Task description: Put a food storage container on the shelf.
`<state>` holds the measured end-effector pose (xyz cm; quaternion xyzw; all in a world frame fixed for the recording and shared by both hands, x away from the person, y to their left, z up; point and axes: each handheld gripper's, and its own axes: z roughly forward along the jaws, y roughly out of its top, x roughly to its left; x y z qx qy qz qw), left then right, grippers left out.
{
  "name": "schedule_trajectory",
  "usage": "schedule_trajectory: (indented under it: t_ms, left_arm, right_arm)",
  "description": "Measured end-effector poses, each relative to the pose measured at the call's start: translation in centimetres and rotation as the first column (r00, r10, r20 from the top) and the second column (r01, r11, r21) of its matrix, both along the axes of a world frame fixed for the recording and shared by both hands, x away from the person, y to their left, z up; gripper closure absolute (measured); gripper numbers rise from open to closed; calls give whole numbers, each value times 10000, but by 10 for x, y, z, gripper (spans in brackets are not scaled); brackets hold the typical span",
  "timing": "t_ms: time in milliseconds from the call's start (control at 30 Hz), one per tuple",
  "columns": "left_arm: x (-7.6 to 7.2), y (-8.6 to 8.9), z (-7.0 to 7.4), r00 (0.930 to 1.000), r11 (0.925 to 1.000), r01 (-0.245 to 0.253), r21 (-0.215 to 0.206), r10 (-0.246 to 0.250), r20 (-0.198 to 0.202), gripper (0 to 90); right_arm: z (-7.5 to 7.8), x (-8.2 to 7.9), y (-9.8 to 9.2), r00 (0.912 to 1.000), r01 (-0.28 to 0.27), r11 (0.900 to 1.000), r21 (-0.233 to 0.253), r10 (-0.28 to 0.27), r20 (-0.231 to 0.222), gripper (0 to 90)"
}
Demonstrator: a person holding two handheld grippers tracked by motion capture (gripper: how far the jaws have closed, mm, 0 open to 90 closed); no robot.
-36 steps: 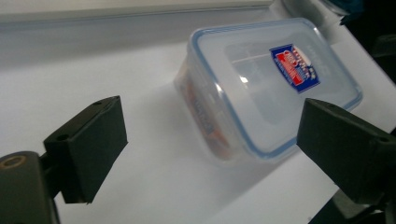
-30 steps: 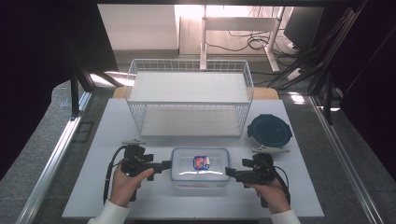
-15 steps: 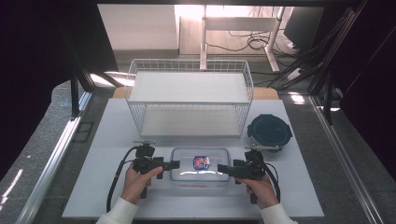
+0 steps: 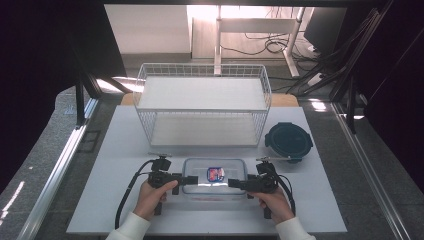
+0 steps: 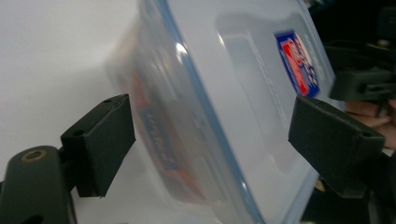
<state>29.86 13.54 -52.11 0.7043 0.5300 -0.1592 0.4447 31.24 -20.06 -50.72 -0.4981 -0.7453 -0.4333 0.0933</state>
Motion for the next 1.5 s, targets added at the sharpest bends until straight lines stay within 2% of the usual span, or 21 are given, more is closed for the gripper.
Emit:
schedule_trajectory:
  t_ms: [100,167,233,267,300,333,567,700,733,767,800,833,867,1100,1267,1333,1500]
  left_arm:
    - [-1,0,0,10000,10000,-21,5,21,-61,151]
    - [-2,4,1,9998,9997,-171,-159,168,-145,203]
    - [-2,6,1,9994,9992,-284,-274,279,-190,231]
    - [-3,8,1,9991,9986,-383,-370,375,-220,267]
    - [-3,8,1,9991,9986,-383,-370,375,-220,282]
    - [-5,9,4,9988,9984,-463,-309,459,-161,301]
    - [-11,10,10,9973,9971,-728,-217,725,-148,358]
    - [-16,11,14,9954,9951,-955,-253,955,-21,399]
    - [-18,10,18,9939,9940,-1079,-199,1083,210,419]
    - [-18,10,18,9939,9940,-1079,-199,1083,210,428]
    - [-20,11,21,9934,9940,-1081,-155,1086,358,439]
    - [-20,11,21,9934,9940,-1081,-155,1086,358,447]
    - [-22,11,23,9927,9938,-1097,-153,1103,480,451]
    - [-23,15,23,9923,9940,-1067,-250,1080,602,458]
    - [-25,17,29,9912,9941,-1007,-407,1038,824,461]
    - [-26,18,32,9910,9946,-899,-515,944,949,463]
    - [-25,19,35,9908,9950,-832,-550,885,1024,463]
  right_arm:
    - [-1,0,-2,9998,93,9998,199,-90,-185,107]
    - [-4,0,-8,9980,303,9980,556,-271,-573,152]
    - [-5,-1,-10,9968,429,9965,712,-379,-702,177]
    - [-4,-1,-15,9953,592,9943,886,-520,-821,236]
    - [-4,-1,-15,9953,592,9943,886,-520,-821,236]
    - [-1,-4,-18,9960,639,9937,919,-578,-678,294]
    - [1,-6,-24,9935,821,9897,1174,-719,-888,365]
    - [6,-9,-25,9952,761,9904,1153,-683,-708,394]
    - [9,-10,-23,9956,861,9900,1121,-815,-452,408]
    - [9,-10,-23,9956,861,9900,1121,-815,-452,408]
    - [12,-12,-23,9956,928,9900,1060,-913,-186,419]
    - [12,-12,-23,9956,928,9900,1060,-913,-186,419]
    - [15,-13,-22,9956,929,9905,1009,-939,51,427]
    - [18,-14,-20,9960,840,9913,1011,-866,218,432]
    - [25,-17,-18,9949,782,9920,989,-841,562,433]
    - [31,-19,-18,9936,694,9932,931,-772,830,435]
    - [34,-23,-18,9928,571,9949,835,-655,1008,436]
